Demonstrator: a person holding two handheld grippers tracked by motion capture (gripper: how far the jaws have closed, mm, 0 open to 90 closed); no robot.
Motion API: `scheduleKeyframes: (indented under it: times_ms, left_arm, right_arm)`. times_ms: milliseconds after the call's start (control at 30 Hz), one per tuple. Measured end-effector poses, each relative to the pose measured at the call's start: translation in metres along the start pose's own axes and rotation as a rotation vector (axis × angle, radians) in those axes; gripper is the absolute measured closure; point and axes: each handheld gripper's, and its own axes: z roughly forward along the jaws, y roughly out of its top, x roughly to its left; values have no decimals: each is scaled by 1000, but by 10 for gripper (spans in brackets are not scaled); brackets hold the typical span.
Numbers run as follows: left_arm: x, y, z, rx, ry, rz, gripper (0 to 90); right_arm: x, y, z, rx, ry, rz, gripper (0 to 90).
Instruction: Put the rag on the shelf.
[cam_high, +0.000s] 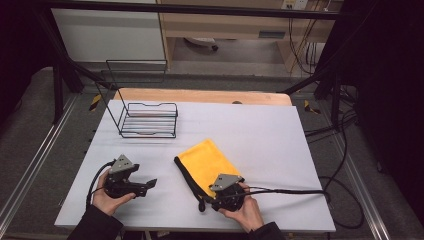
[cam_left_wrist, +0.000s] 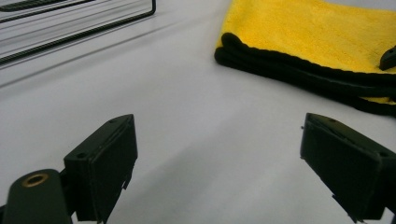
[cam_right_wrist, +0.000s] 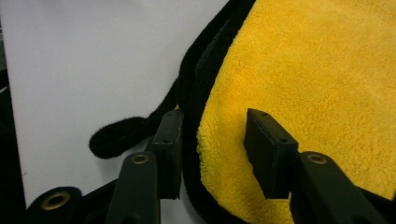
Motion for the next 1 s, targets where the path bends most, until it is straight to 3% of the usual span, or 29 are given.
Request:
scheduleKeyframes:
  times_ms: [133, 300, 533, 633, 767, 867, 1000]
  left_arm:
    - [0, 0, 0, 0, 1, -1, 123]
    - [0, 0, 0, -6, -1, -6, 137]
    - [3, 1, -3, -18, -1, -14, 155]
    - [4, 1, -4, -23, 4, -18, 157]
    - [5, 2, -5, -24, 9, -25, 158]
    - [6, 1, -5, -28, 12, -33, 159]
    - [6, 1, -6, -28, 10, -27, 159]
  right_arm:
    - [1, 1, 1, 14, -16, -25, 652]
    - [3, 3, 1, 25, -31, -38, 777]
    - [-2, 8, -1, 19, -17, 23, 844]
    - [-5, 16, -6, -11, -1, 87, 847]
    - [2, 29, -5, -20, 27, 130, 848]
    - [7, 34, -1, -9, 29, 133, 848]
    - [6, 33, 6, 91, 13, 29, 833]
